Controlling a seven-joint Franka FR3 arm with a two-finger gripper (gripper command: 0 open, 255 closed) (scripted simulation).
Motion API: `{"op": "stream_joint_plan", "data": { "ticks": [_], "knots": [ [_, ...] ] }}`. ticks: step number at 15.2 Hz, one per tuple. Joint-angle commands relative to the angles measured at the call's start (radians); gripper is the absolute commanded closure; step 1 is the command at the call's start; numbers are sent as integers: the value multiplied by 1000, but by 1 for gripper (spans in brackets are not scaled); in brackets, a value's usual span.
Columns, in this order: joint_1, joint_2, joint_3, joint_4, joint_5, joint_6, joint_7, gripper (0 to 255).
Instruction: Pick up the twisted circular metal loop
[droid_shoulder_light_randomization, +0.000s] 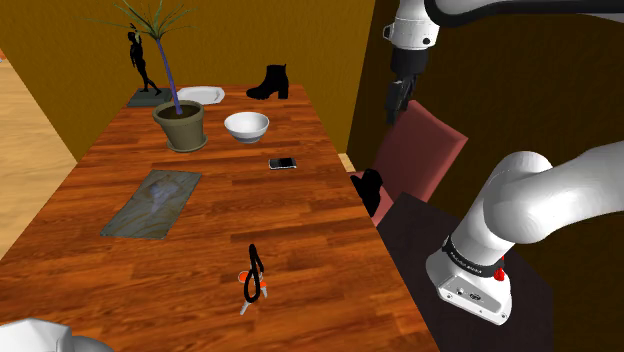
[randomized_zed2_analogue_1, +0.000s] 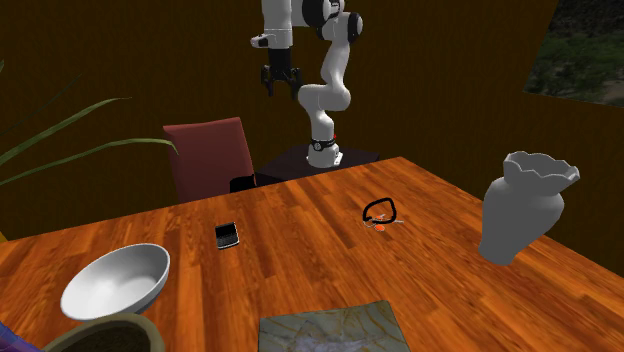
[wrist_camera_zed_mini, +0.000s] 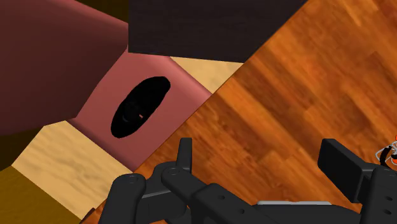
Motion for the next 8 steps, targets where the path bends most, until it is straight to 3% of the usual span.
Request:
{"op": "stream_joint_plan", "data": {
  "ticks": [1,8],
  "knots": [
    [0,0,0,0,0,0,0,0],
    [38,-6,181,-90,118,78,273,0]
  ]
}}
